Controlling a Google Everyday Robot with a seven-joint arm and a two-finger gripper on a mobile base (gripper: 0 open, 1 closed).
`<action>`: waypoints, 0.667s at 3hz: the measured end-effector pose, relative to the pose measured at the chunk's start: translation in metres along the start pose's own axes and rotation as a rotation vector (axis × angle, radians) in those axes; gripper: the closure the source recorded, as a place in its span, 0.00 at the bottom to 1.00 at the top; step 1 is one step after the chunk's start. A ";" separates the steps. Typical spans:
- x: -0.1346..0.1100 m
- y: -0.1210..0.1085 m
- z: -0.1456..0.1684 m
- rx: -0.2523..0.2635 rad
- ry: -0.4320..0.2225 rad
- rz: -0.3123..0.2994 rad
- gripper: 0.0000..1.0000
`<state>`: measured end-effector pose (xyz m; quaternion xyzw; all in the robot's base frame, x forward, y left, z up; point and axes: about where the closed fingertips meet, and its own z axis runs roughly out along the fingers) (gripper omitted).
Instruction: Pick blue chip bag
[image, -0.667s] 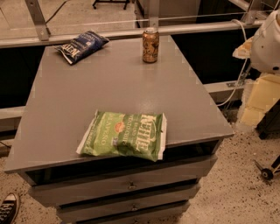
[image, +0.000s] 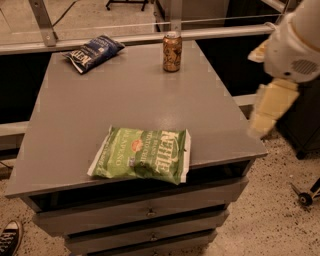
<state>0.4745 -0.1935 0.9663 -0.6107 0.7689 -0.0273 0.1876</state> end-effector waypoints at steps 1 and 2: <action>-0.061 -0.051 0.047 0.025 -0.107 -0.051 0.00; -0.145 -0.102 0.091 0.044 -0.225 -0.094 0.00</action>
Offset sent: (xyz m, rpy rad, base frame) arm 0.2108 0.1879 -0.0238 0.2355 -0.1607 0.2058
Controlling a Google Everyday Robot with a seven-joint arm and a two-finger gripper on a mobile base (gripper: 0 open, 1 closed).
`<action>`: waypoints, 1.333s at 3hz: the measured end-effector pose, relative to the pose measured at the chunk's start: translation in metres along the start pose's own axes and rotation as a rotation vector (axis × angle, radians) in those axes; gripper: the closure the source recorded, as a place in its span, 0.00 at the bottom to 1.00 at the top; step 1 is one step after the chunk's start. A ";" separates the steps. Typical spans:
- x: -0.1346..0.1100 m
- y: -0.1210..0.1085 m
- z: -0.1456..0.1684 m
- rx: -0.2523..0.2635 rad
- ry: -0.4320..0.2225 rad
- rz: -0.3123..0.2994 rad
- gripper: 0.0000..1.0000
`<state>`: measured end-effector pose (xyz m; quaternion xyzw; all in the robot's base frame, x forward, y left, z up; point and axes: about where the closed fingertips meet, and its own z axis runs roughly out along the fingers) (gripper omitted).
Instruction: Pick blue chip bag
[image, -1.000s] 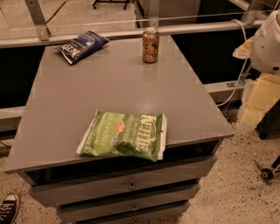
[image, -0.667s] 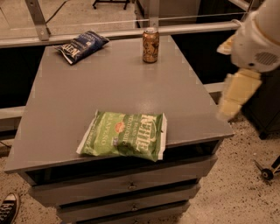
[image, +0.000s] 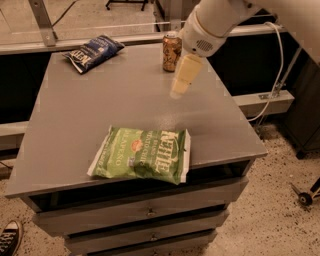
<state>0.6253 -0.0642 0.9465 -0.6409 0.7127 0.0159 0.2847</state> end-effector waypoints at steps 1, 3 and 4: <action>-0.035 -0.027 0.029 0.011 -0.061 0.030 0.00; -0.051 -0.044 0.047 0.034 -0.127 0.043 0.00; -0.093 -0.101 0.098 0.087 -0.289 0.127 0.00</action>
Offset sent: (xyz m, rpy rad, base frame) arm 0.0302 0.0310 -0.0004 0.0561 -0.0079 -0.0093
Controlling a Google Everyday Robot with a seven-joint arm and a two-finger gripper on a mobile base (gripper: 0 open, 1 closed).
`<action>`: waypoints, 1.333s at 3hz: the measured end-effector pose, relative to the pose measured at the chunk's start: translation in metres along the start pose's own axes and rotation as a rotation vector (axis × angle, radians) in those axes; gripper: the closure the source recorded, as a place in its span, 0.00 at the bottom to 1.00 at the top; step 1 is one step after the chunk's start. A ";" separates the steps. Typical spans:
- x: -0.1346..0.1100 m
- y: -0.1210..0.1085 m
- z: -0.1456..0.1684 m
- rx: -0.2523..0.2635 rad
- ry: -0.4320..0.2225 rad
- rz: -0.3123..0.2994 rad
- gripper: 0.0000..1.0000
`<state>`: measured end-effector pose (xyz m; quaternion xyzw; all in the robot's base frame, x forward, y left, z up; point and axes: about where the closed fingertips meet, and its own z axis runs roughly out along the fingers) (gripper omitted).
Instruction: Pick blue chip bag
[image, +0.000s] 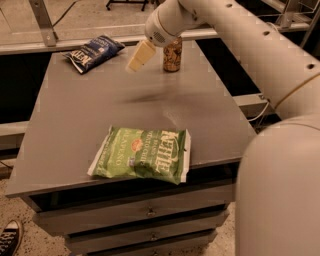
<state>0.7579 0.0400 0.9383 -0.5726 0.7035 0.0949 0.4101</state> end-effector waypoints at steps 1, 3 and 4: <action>-0.023 -0.034 0.040 0.038 -0.095 0.068 0.00; -0.052 -0.065 0.109 0.120 -0.060 0.214 0.00; -0.061 -0.065 0.144 0.131 -0.037 0.283 0.00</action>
Offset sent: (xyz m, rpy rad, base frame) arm 0.1432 0.0847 0.0070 0.2388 0.0128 -0.2687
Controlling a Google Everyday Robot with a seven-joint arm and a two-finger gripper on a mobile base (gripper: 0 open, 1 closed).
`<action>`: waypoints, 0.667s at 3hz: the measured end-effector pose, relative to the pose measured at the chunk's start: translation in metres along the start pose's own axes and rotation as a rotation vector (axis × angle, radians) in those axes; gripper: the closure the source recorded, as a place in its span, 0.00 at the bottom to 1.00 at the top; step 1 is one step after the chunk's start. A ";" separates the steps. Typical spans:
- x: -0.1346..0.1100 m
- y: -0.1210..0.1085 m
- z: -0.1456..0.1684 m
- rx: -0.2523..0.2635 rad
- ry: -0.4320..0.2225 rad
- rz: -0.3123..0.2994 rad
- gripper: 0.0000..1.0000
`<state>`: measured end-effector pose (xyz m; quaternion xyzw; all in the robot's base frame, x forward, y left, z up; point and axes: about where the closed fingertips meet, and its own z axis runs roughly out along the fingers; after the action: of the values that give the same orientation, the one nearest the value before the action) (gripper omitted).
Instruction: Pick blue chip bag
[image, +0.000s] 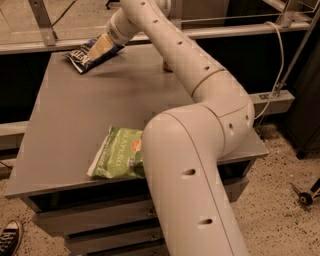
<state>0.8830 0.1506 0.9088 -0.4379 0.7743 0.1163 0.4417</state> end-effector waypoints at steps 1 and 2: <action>-0.006 0.007 0.028 0.001 -0.003 0.050 0.00; -0.002 0.007 0.053 0.009 -0.003 0.111 0.00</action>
Offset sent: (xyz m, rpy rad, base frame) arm 0.0479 0.0415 -0.0263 0.1060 0.0595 -0.1075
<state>0.9089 0.1866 0.8780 -0.3919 0.7974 0.1377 0.4376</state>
